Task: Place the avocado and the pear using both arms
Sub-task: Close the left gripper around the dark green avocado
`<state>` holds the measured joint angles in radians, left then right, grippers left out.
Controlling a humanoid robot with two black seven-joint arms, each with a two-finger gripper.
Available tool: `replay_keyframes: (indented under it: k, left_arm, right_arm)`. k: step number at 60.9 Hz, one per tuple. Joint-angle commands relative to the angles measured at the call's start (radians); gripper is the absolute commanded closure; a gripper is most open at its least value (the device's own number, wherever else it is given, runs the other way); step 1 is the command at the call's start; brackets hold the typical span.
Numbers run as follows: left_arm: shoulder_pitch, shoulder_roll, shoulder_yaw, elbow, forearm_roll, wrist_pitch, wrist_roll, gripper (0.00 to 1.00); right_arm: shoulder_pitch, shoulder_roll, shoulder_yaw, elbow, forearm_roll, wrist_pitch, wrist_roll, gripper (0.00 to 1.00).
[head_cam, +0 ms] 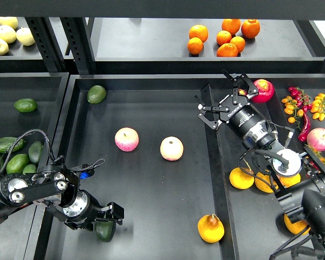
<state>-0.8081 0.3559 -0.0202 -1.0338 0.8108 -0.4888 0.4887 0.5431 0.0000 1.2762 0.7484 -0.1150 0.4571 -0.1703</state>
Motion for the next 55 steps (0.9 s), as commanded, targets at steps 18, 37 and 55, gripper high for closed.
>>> replay_keyframes:
  k: [18, 37, 55]
  left_arm:
    - [0.02, -0.005, -0.003, 0.038, 0.047, 0.0, 0.0, 0.01]
    - [0.032, -0.005, -0.015, 0.064, 0.093, 0.0, 0.0, 0.18]
    - [0.044, -0.005, -0.072, 0.078, 0.206, 0.0, 0.0, 0.51]
  right_arm:
    - [-0.003, 0.0, 0.0, 0.0, 0.0, 0.02, 0.0, 0.0]
    - [-0.008, 0.0, 0.0, 0.0, 0.0, 0.026, 0.0, 0.0]
    - [-0.014, 0.0, 0.0, 0.0, 0.0, 0.032, 0.0, 0.0]
